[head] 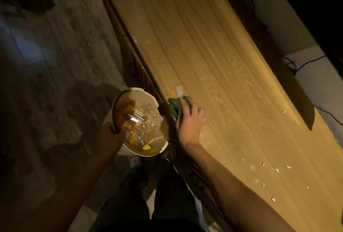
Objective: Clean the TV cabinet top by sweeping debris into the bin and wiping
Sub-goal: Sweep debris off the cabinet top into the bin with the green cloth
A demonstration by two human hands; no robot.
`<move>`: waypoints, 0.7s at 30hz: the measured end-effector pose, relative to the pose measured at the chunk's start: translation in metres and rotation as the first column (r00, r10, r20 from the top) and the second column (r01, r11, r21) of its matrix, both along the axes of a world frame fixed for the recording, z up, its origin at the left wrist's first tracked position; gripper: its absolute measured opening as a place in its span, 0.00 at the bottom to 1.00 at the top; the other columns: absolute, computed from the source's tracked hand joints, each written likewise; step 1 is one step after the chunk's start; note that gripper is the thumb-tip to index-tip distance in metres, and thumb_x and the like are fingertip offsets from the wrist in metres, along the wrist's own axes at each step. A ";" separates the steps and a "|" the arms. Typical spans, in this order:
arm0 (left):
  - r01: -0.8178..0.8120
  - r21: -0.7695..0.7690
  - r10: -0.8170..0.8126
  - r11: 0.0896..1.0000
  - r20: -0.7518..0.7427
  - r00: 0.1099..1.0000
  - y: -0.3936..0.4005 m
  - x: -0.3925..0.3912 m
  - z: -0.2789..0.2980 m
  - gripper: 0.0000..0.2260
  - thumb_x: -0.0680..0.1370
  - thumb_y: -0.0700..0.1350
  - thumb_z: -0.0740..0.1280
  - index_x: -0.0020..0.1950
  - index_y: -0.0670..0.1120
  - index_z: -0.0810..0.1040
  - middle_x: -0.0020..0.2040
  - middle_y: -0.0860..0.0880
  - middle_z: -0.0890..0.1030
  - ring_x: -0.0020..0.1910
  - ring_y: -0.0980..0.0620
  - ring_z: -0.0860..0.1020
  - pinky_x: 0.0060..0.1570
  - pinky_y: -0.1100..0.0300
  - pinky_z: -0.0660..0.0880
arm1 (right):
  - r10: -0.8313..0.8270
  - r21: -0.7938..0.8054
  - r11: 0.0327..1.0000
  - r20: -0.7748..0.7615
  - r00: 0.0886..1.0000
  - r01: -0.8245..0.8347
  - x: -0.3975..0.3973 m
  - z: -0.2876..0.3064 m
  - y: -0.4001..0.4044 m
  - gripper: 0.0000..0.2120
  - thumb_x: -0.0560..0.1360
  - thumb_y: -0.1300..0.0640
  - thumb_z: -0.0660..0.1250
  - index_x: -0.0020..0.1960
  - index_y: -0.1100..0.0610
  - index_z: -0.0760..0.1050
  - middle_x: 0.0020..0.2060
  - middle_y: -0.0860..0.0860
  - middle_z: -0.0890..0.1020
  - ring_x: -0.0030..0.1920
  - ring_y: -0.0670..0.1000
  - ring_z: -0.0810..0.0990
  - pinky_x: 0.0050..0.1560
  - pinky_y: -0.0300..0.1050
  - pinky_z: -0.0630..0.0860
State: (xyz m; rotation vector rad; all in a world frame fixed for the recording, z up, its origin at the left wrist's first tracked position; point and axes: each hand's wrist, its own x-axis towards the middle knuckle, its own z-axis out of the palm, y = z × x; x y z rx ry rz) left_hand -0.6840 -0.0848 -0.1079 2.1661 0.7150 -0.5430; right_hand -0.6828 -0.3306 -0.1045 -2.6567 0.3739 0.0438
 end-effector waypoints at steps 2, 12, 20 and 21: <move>0.028 -0.020 -0.028 0.999 -0.016 0.999 -0.002 -0.005 0.006 0.13 0.74 0.49 0.74 0.51 0.43 0.77 0.44 0.46 0.79 0.44 0.46 0.78 0.36 0.58 0.72 | 0.054 0.019 0.998 -0.009 0.999 -0.054 -0.012 -0.001 0.030 0.35 0.72 0.62 0.73 0.77 0.50 0.67 0.73 0.53 0.70 0.64 0.55 0.66 0.61 0.54 0.67; -0.054 -0.156 0.049 0.986 -0.041 0.998 -0.001 -0.030 0.015 0.16 0.73 0.46 0.74 0.58 0.43 0.79 0.53 0.42 0.84 0.55 0.43 0.81 0.57 0.43 0.79 | 0.060 0.152 0.987 -0.002 0.998 -0.059 -0.048 0.013 0.092 0.31 0.74 0.61 0.70 0.75 0.50 0.68 0.69 0.53 0.71 0.67 0.56 0.69 0.67 0.57 0.69; -0.042 -0.137 0.048 0.990 0.040 0.998 -0.026 -0.050 0.020 0.16 0.74 0.44 0.75 0.56 0.36 0.77 0.53 0.36 0.81 0.53 0.37 0.81 0.53 0.39 0.78 | -0.336 0.264 0.920 0.152 0.930 0.289 -0.021 0.050 -0.060 0.24 0.77 0.65 0.65 0.73 0.57 0.72 0.65 0.59 0.76 0.66 0.58 0.73 0.69 0.49 0.66; -0.057 -0.125 0.062 0.991 0.037 0.997 -0.029 -0.053 0.019 0.15 0.74 0.44 0.75 0.55 0.36 0.77 0.52 0.35 0.81 0.52 0.36 0.80 0.52 0.39 0.79 | -0.400 0.266 0.897 0.147 0.905 0.353 -0.018 0.052 -0.089 0.23 0.78 0.64 0.64 0.72 0.58 0.73 0.65 0.59 0.76 0.66 0.57 0.73 0.70 0.48 0.66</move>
